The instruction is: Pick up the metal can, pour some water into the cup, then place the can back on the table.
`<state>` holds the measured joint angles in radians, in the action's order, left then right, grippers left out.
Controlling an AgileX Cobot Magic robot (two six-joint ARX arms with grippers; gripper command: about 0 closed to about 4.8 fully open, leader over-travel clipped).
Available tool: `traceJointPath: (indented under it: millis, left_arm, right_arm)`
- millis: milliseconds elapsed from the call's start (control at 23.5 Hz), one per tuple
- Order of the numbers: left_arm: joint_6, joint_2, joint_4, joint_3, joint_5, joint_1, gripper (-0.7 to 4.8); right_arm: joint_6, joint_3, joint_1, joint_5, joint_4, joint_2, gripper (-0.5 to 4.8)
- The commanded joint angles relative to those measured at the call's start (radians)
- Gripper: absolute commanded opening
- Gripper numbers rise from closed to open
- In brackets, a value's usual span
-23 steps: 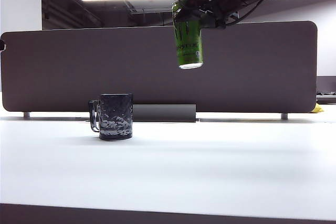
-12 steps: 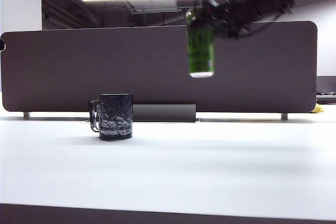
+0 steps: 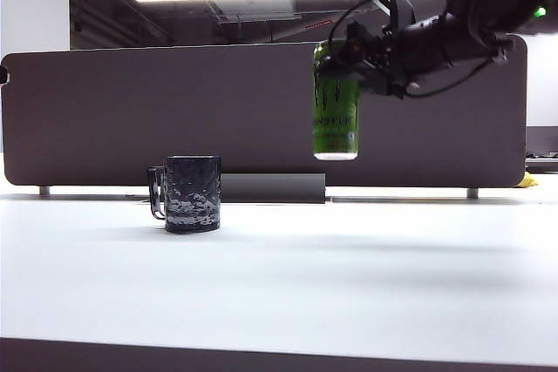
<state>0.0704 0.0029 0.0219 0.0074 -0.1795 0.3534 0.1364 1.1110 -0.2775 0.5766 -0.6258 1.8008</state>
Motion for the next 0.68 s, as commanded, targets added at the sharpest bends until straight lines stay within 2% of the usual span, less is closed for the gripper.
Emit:
traceJointPath:
  millis: [43,341,682]
  left_arm:
    - [-0.003,0.001,0.01,0.001,-0.001,-0.001,-0.05]
    - [-0.003,0.001,0.01,0.001,-0.001,-0.001,-0.05]
    - [-0.003,0.001,0.01,0.001,-0.001,-0.001,-0.05]
  right_arm:
    - [0.042,-0.048,0.008,0.003,-0.132,-0.013,2.53]
    - [0.045,-0.12,0.008,0.003,-0.171,-0.013,2.53]
    - [0.042,-0.243,0.008,-0.04,-0.301,-0.013,2.52]
